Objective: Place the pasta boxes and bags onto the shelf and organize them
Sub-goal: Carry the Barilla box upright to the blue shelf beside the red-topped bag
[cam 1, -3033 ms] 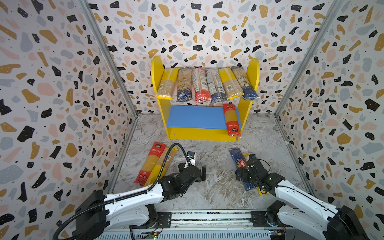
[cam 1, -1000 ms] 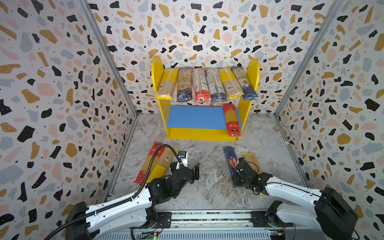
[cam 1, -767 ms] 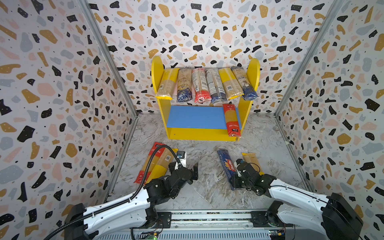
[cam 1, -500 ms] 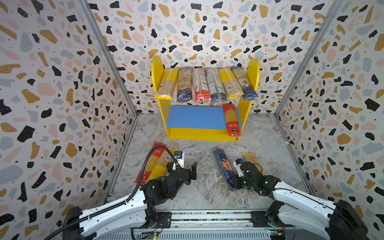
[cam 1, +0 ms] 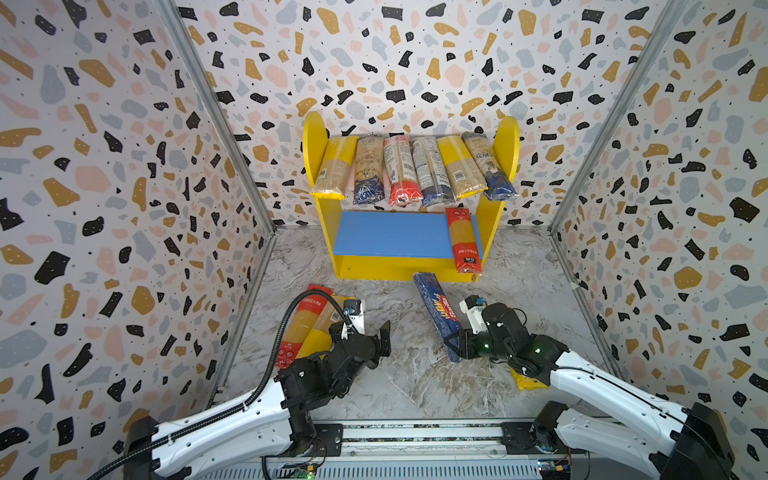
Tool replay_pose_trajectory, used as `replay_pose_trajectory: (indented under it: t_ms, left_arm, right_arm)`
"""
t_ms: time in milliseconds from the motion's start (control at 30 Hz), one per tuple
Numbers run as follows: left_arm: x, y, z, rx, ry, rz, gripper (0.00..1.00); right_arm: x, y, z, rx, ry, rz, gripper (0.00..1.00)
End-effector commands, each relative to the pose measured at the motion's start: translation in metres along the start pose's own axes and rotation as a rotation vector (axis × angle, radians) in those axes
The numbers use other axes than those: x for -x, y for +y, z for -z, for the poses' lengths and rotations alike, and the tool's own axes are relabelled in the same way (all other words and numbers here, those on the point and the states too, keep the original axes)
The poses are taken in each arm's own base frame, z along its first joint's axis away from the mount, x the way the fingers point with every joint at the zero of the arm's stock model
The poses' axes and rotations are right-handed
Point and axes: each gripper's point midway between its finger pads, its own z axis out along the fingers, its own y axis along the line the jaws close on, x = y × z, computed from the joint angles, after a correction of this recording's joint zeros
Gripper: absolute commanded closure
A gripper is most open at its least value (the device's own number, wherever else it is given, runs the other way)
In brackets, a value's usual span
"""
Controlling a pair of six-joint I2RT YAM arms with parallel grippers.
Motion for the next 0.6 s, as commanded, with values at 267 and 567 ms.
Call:
replay_pose_trajectory:
  t_ms: [267,567]
  left_arm:
    - [0.019,0.009,0.012,0.032,-0.056,0.016,0.01]
    - [0.024,0.016,0.018,0.043,-0.076,0.022,0.00]
  right_arm:
    - [0.154,0.041,0.015,-0.144,-0.343,0.263,0.75]
    - [0.245,0.016,-0.012,-0.297,-0.454,0.248,0.75]
